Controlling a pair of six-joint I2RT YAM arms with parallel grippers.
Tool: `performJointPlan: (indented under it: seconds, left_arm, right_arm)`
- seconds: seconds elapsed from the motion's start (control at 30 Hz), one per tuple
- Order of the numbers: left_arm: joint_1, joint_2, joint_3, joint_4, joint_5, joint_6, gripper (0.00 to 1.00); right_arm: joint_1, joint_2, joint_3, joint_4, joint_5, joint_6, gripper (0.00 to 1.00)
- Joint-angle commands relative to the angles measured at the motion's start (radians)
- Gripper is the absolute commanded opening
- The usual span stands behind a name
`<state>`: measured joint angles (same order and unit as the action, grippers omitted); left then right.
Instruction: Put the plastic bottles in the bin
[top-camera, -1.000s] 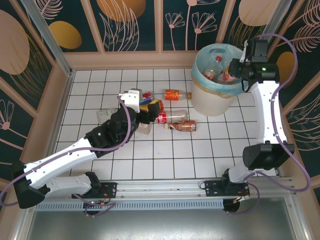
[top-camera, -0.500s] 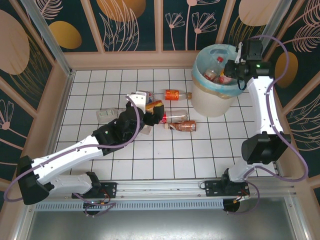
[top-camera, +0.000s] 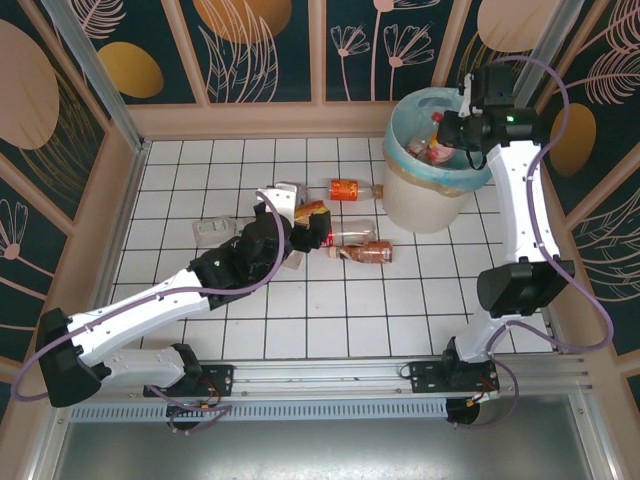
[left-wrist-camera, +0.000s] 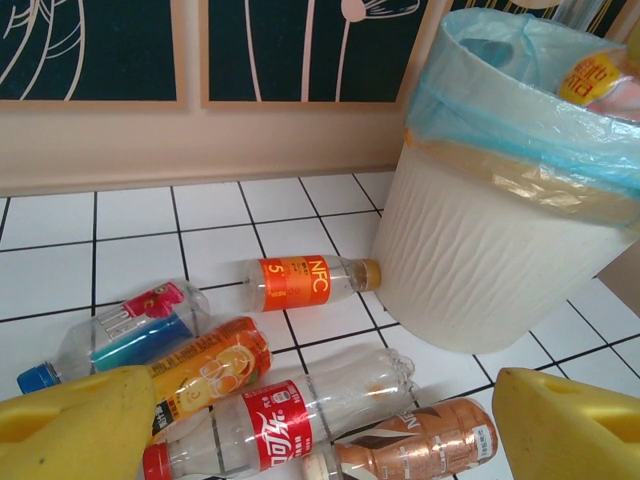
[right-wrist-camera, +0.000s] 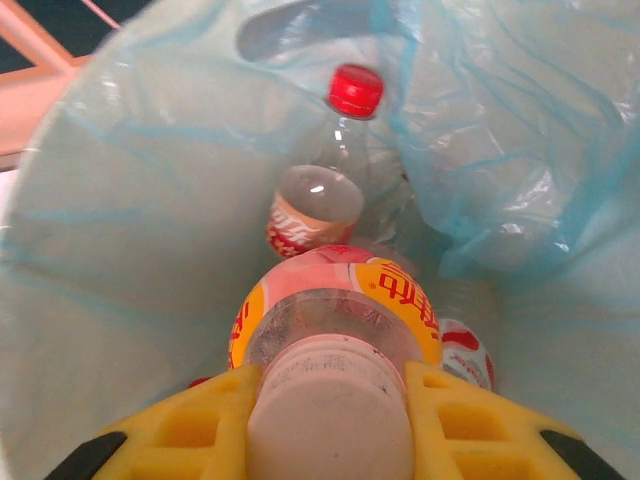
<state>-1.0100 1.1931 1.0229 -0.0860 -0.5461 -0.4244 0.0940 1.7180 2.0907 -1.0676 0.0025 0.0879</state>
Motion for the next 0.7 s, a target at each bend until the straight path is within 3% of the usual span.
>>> performJointPlan:
  seconds: [0.0, 0.33, 0.67]
  left_arm:
    - [-0.002, 0.011, 0.016, 0.026, 0.019, -0.001, 0.87]
    - [-0.002, -0.012, -0.006, 0.007, 0.012, 0.018, 0.88]
    - [-0.003, -0.054, -0.032, -0.004, 0.005, -0.006, 0.88]
  right_arm:
    - [0.023, -0.001, 0.083, -0.129, 0.008, 0.028, 0.0]
    - [0.082, -0.021, 0.001, -0.125, 0.023, 0.066, 0.0]
    - [0.067, 0.111, -0.01, -0.108, 0.051, 0.046, 0.0]
